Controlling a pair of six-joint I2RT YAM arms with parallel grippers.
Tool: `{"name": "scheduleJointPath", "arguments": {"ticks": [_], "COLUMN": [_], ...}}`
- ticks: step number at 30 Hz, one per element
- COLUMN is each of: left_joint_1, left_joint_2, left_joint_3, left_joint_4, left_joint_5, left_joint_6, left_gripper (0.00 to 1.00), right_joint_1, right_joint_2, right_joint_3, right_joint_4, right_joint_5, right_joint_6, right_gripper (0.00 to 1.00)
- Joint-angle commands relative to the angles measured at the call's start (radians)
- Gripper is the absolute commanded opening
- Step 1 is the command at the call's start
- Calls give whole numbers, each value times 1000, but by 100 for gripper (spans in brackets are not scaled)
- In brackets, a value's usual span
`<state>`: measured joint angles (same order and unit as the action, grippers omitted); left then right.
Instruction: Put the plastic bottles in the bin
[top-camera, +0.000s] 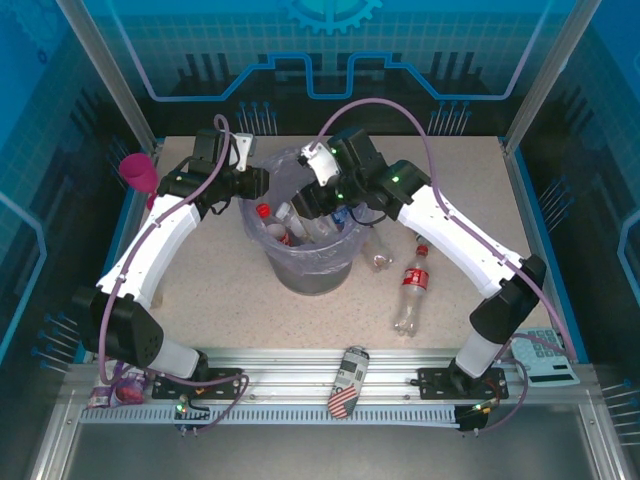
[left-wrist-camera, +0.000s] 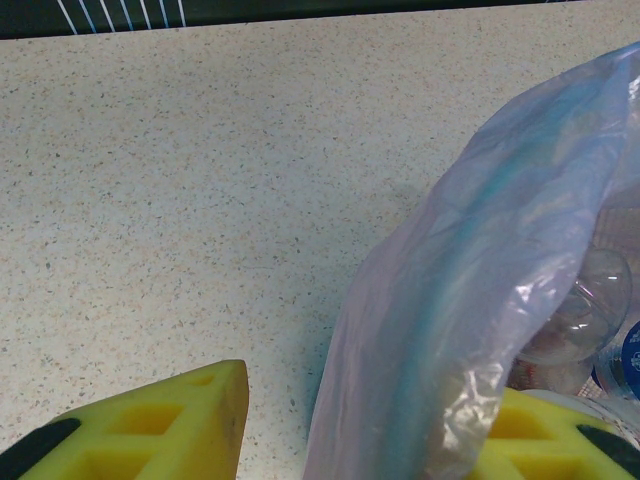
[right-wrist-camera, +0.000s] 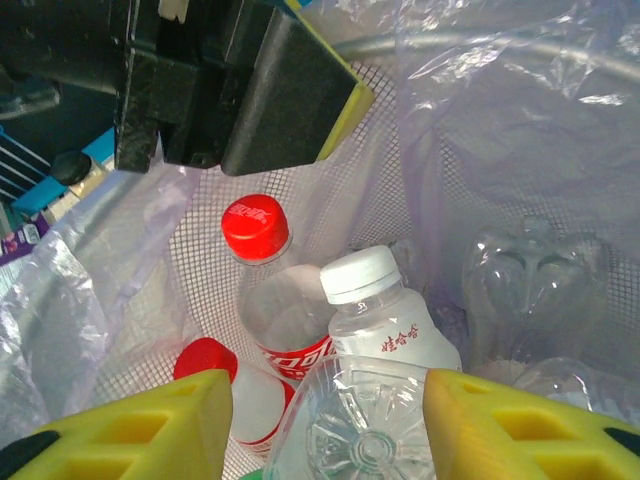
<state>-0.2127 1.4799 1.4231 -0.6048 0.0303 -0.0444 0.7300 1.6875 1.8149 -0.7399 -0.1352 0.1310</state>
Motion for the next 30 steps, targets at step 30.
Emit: {"name": "scheduleJointPath", "arguments": {"ticks": [30], "left_joint_1": [-3], "left_joint_2": [75], "left_joint_3": [-70], "left_joint_4": [-129], "left_joint_5": [-58], "left_joint_6": [28], "left_gripper": [46], "right_joint_1": [-613], "right_joint_2": [-42], "right_joint_3": [-374], "right_joint_4": [4], "right_joint_5": [154], "right_joint_6": [-8], "right_gripper": [90]}}
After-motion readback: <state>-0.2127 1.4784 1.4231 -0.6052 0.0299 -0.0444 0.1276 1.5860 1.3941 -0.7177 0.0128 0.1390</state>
